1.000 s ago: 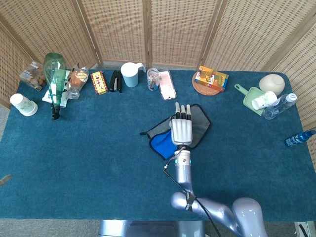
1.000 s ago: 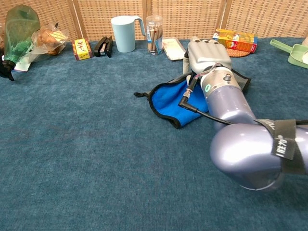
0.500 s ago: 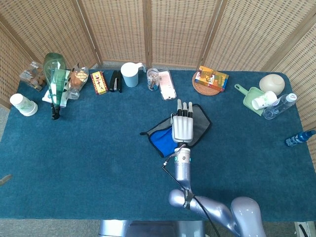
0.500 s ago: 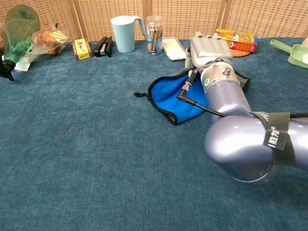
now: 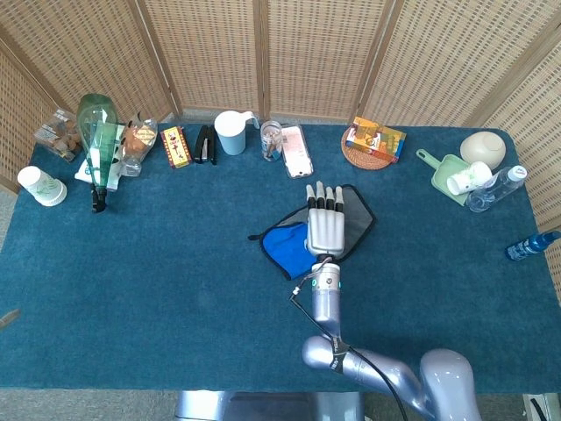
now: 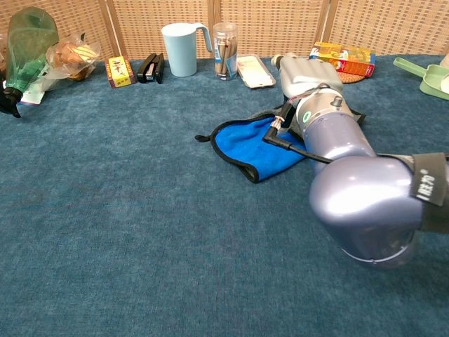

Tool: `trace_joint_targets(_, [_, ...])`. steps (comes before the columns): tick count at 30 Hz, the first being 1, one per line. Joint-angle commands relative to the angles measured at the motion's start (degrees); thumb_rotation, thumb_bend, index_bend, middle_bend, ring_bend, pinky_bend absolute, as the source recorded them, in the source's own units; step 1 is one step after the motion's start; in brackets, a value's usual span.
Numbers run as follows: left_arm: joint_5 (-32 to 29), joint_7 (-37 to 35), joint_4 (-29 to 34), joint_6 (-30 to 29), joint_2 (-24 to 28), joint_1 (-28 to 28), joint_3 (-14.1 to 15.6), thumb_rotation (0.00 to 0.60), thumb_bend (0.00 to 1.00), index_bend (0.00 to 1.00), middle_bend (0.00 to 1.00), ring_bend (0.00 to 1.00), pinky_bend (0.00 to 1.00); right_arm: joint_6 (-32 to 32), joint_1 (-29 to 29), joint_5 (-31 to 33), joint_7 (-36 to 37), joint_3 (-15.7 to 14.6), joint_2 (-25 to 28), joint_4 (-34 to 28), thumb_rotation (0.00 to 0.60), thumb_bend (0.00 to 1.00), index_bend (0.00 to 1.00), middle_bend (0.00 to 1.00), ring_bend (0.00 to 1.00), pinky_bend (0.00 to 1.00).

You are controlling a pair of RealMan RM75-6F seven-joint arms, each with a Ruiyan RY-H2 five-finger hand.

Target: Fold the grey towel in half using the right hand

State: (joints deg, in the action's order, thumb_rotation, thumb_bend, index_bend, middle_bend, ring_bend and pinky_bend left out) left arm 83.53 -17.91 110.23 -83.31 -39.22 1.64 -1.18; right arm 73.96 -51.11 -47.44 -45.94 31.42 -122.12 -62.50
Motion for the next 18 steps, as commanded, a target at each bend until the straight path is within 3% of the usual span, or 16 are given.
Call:
trace_joint_targets(1, [0.0,0.1,0.0,0.1,0.0,0.0,0.0,0.600,0.08,0.00,0.00,0.00,0.00,1.0,0.7,-1.4,0.3,-0.7,1.7,-3.5,0.600,0.00,0.00,0.00,0.00,0.05])
trace_joint_targets(6, [0.2,0.6,0.3,-0.1,-0.1,0.0,0.1,0.600,0.08,0.00,0.00,0.00,0.00,2.6,2.0,-2.0,-1.0,-1.5,4.5,-10.3,0.600,0.01,0.00,0.00,0.00,0.05])
trace_joint_targets(13, [0.6,2.5,1.0,0.0,-0.4,-0.1,0.5,0.600,0.08,0.00,0.00,0.00,0.00,4.5,7.6,-1.8,-2.3,-6.2,11.6,-22.7,0.600,0.02,0.00,0.00,0.00,0.05])
trace_joint_targets(18, [0.6,3.6,1.5,0.1,-0.7,0.0,0.5,0.600,0.08,0.00,0.00,0.00,0.00,4.5,9.3,-2.3,-3.0,-8.8,14.8,-25.4,0.600,0.02,0.00,0.00,0.00,0.05])
